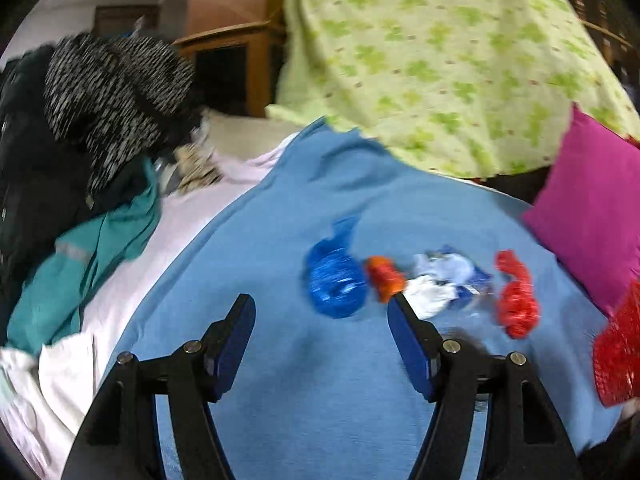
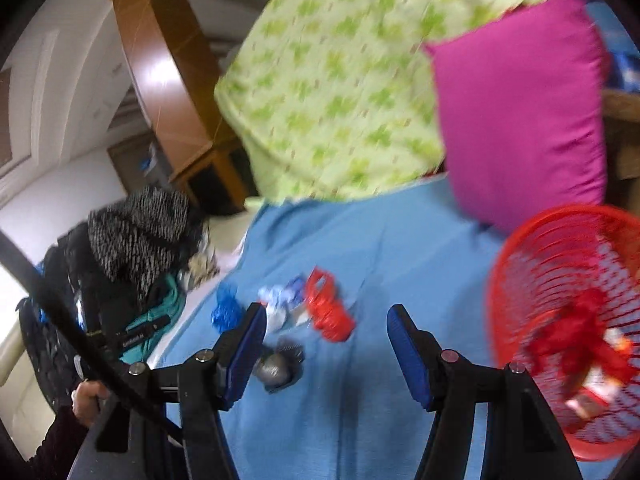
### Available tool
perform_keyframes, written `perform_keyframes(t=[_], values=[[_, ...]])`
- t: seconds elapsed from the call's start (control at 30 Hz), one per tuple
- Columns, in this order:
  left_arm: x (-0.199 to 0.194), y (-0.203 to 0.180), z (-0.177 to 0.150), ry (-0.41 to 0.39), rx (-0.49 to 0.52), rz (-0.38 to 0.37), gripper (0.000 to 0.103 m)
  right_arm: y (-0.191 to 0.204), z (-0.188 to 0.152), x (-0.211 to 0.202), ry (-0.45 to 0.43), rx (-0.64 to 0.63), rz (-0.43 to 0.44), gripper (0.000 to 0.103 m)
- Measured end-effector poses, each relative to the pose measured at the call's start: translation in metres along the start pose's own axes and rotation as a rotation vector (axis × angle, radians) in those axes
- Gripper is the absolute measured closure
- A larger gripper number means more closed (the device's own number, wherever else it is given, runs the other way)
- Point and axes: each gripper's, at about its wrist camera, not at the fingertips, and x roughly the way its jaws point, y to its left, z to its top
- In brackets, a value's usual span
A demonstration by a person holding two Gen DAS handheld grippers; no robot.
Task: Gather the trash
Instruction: 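Grasp the blue plastic bag with the left tool while the right tool grasps the red bag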
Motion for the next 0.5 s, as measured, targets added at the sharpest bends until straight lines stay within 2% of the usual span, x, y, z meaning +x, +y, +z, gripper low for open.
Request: perform_keyframes(t=[0.1,0.2,0.3,0.5], values=[[0.024,0.012,-0.003,0.04,-0.054,0.019,0.034,0.005,-0.003,0.055,0.095,-0.021,-0.005,0.037],[0.042,0.016,-0.003,0.072,-0.086,0.017,0.034,0.003,-0.004,0.094,0.148,-0.026,-0.022,0.037],[0.056,0.011,0.001,0.09,-0.102,-0.005,0.034,-0.001,-0.007,0.132,0.19,-0.012,-0.015,0.037],[0.093,-0.013,0.013,0.093,-0.088,-0.038,0.034,-0.01,-0.01,0.184,0.24,0.017,0.014,0.037]])
